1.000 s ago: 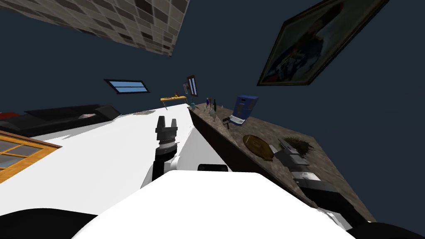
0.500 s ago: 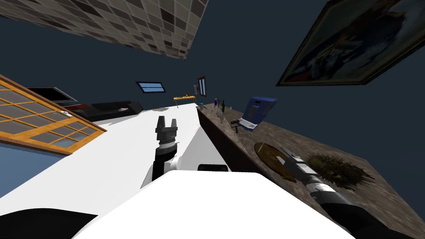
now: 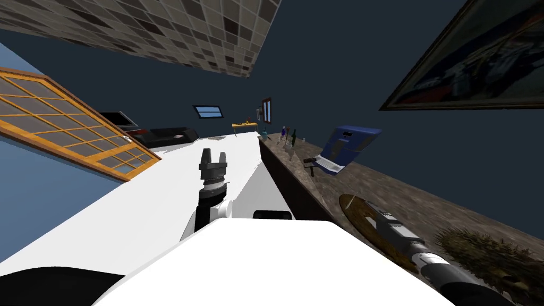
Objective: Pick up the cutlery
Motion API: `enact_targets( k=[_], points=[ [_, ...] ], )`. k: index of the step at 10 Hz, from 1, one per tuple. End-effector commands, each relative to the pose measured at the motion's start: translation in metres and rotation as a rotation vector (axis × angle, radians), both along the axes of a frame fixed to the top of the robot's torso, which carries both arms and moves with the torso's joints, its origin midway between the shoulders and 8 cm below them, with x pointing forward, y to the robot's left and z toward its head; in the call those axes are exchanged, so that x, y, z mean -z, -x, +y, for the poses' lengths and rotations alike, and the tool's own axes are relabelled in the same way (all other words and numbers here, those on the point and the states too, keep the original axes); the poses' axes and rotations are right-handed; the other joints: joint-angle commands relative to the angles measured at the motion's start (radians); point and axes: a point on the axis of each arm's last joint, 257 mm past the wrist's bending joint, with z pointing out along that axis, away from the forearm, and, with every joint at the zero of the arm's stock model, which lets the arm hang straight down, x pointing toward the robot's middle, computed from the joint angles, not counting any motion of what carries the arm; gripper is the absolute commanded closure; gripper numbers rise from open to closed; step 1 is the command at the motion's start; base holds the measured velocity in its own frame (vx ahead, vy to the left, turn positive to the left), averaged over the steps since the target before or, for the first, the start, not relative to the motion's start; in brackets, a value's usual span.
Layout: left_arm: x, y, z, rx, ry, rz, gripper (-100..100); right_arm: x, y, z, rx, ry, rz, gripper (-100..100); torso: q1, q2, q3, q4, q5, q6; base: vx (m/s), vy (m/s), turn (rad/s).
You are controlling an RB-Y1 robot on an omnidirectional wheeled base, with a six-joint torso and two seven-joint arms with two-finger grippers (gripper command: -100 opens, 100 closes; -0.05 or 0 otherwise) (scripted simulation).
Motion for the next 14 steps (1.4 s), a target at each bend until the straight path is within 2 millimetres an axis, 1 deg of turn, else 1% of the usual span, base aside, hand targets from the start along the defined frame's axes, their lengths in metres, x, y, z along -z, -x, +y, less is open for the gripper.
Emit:
enact_targets(
  k=[1,2,3,5,6,7,8,10,11,12,13,14],
  points=[
    [0.000,0.000,0.000,0.000,0.000,0.000,0,0.011,0.013,-0.006,0.020,0.008,0.059,-100,0.000,0.000,0.000,0.000,0.000,0.000,0.087,0.010,0.122],
    [0.000,0.000,0.000,0.000,0.000,0.000,0,0.024,0.032,-0.015,0.036,0.021,0.133,-100,0.000,0.001,0.000,0.000,0.000,0.001,0.077,0.006,0.207],
    [0.000,0.000,0.000,0.000,0.000,0.000,0,0.026,0.033,-0.016,0.042,0.022,0.141,-100,-0.001,0.001,0.001,0.000,0.000,0.000,0.061,-0.004,0.102],
    [0.000,0.000,0.000,0.000,0.000,0.000,0,0.049,0.075,-0.033,0.079,0.051,0.291,-100,-0.001,0.001,0.001,0.000,0.000,0.001,0.112,-0.005,0.248],
    [0.000,0.000,0.000,0.000,0.000,0.000,0,0.051,0.078,-0.035,0.088,0.054,0.303,-100,-0.002,-0.001,-0.001,0.000,0.000,0.000,0.095,0.002,0.123],
    [0.000,0.000,0.000,0.000,0.000,0.000,0,0.060,0.099,-0.042,0.102,0.067,0.370,-100,-0.001,0.000,0.000,0.000,0.000,0.001,0.075,0.011,0.188],
    [0.000,0.000,0.000,0.000,0.000,0.000,0,0.062,0.102,-0.044,0.111,0.070,0.381,-100,0.000,0.001,0.000,0.000,0.000,0.001,0.059,0.001,0.086],
    [0.000,0.000,0.000,0.000,0.000,0.000,0,0.077,0.148,-0.059,0.150,0.100,0.523,-100,0.000,0.002,0.001,0.000,0.000,0.001,0.093,0.003,0.223],
    [0.000,0.000,0.000,0.000,0.000,0.000,0,0.077,0.150,-0.060,0.156,0.102,0.531,-100,-0.001,0.000,0.000,0.000,0.000,0.001,0.096,-0.019,0.084],
    [0.000,0.000,0.000,0.000,0.000,0.000,0,0.083,0.174,-0.066,0.175,0.117,0.598,-100,-0.001,0.000,0.000,0.000,0.000,0.001,0.083,-0.022,0.154],
    [0.000,0.000,0.000,0.000,0.000,0.000,0,0.083,0.174,-0.067,0.177,0.118,0.601,-100,-0.001,0.001,0.000,0.000,0.000,0.001,0.058,-0.024,0.089],
    [0.000,0.000,0.000,0.000,0.000,0.000,0,0.087,0.198,-0.072,0.197,0.133,0.669,-100,-0.002,0.002,0.001,0.001,-0.001,0.001,0.060,-0.011,0.157]
  ],
)
